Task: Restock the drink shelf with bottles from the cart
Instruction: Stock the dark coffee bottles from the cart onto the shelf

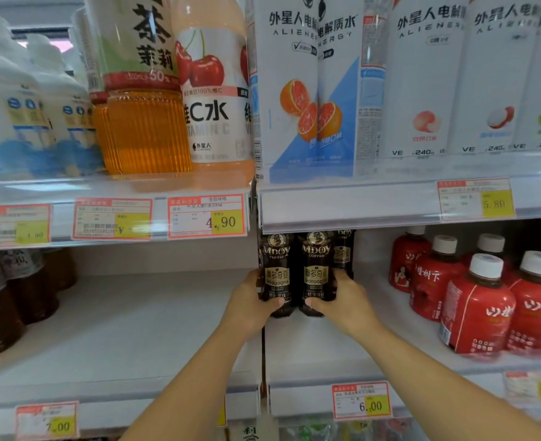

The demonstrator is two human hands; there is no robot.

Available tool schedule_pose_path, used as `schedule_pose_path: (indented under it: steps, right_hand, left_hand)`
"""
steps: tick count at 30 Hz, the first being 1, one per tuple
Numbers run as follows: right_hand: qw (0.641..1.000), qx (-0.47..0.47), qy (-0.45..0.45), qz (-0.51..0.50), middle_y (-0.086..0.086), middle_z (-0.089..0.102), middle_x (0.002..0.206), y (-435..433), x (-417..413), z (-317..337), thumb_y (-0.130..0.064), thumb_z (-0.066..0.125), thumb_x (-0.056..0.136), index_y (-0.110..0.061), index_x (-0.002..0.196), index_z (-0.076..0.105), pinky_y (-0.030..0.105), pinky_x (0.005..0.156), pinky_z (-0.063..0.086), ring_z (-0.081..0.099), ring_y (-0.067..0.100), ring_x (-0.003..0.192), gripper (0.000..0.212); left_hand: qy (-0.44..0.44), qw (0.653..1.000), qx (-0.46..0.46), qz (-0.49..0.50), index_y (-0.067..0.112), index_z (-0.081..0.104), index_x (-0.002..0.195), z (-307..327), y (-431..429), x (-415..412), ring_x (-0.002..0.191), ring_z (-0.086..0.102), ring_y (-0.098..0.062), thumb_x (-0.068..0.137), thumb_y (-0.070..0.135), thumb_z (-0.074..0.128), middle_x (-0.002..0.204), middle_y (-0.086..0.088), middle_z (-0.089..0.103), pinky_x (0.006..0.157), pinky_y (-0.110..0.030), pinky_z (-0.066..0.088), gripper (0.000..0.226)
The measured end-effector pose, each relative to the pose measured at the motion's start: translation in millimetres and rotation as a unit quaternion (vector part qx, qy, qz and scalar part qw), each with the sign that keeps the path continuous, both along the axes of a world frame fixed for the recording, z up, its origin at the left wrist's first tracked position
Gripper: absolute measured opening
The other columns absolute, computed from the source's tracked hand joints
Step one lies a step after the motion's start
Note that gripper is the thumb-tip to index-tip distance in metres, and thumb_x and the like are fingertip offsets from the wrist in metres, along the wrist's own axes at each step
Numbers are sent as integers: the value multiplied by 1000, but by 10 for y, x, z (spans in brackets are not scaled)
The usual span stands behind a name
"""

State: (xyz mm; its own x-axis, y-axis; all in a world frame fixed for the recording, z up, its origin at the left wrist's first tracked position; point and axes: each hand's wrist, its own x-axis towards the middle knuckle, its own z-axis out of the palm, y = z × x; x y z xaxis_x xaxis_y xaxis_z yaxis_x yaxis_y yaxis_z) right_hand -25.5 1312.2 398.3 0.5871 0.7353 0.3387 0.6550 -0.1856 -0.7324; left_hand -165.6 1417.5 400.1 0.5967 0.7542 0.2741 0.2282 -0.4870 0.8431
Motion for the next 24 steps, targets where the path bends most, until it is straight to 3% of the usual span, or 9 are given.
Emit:
schedule_pose_path:
  steps: [8, 13, 17, 20, 24]
  right_hand:
    - [1000, -26, -6, 10, 8, 60, 124, -36, -24, 40, -17, 73, 78, -13, 128, 48, 26, 90, 42, 55, 24, 115, 56]
    - [985, 110, -128, -30, 3, 52, 127, -329, -569, 32, -21, 69, 81, -15, 134, 44, 28, 96, 41, 50, 19, 118, 60]
    - [963, 149, -198, 108, -6, 61, 107, -332, -1346, -130, -24, 59, 84, -19, 113, 61, 24, 87, 47, 55, 7, 101, 29]
    - [948, 114, -201, 220, -7, 65, 95, -142, -1975, -355, -27, 53, 85, -18, 101, 66, 25, 79, 49, 58, 7, 90, 22]
    - [927, 70, -179, 322, -4, 68, 90, 201, -2845, -805, -21, 57, 85, -17, 96, 67, 33, 73, 53, 63, 14, 84, 16]
  left_hand:
    - [-7, 999, 52, -10, 12, 44, 130, 32, -109, -60, 104, 52, -12, 83, 9, 67, 111, 4, 51, 83, -19, 40, 53]
    - [46, 986, 156, 39, 26, 38, 138, -41, -277, -472, 118, 48, -15, 88, 28, 61, 135, 4, 43, 90, -27, 43, 55]
    - [19, 960, 267, 83, 30, 53, 123, -225, -485, -1241, 102, 53, -5, 91, 27, 56, 119, 14, 52, 75, -22, 40, 33]
    - [-11, 962, 258, 85, 21, 61, 111, -509, -511, -1914, 93, 56, -6, 88, 26, 49, 104, 10, 59, 80, -21, 44, 27]
    - [-8, 966, 191, 173, 14, 63, 108, -1047, -511, -2908, 87, 54, 1, 90, 15, 51, 98, 8, 61, 75, -4, 38, 22]
